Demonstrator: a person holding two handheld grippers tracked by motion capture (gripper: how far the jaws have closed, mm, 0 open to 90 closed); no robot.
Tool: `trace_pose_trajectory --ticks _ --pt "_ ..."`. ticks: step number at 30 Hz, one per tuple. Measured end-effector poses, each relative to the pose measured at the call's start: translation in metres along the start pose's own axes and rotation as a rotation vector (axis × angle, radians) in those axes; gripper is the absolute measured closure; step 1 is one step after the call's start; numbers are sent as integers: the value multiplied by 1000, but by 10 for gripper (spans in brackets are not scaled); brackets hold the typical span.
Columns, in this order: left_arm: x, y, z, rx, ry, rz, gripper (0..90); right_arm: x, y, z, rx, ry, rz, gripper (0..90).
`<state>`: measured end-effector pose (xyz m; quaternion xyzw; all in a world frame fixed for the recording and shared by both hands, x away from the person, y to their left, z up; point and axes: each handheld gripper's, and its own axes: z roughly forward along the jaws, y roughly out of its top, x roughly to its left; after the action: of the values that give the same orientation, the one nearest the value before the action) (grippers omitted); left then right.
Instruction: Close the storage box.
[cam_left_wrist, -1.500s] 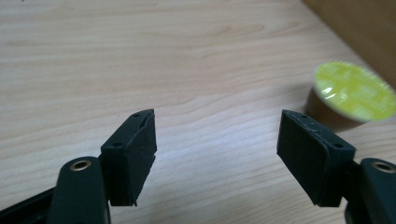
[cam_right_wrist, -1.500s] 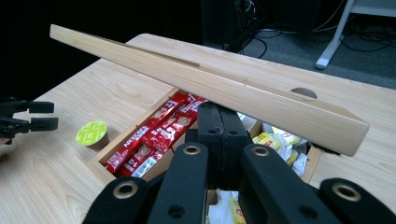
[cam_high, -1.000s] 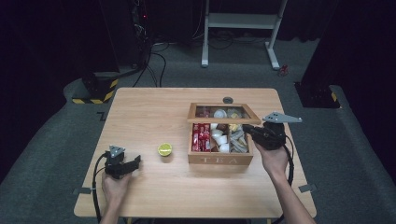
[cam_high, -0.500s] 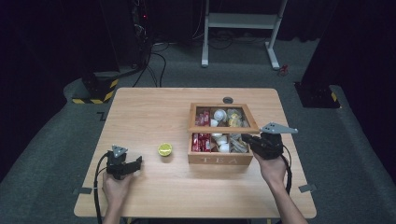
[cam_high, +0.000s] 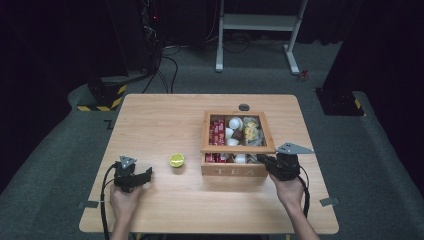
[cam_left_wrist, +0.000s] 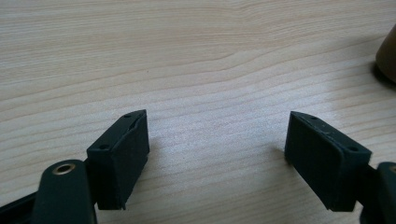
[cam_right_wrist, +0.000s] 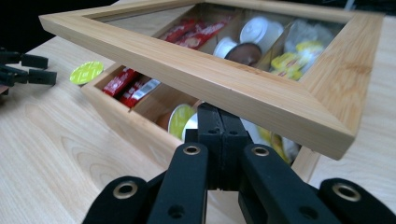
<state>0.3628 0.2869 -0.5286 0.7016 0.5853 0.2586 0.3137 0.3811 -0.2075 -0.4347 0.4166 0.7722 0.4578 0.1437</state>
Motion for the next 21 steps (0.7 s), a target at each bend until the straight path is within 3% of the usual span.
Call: trace_pose_trajectory --ticks 5,10,13,21 --pt "-2 0 0 2 5 1 224 -1 -10 5 5 14 19 900" --pt "-1 0 0 2 3 1 224 -2 -17 10 13 14 5 900" --pt "-1 0 0 2 3 4 224 -1 -24 12 24 18 27 900" --pt "-1 0 0 3 1 7 223 -1 -31 14 11 26 16 900"
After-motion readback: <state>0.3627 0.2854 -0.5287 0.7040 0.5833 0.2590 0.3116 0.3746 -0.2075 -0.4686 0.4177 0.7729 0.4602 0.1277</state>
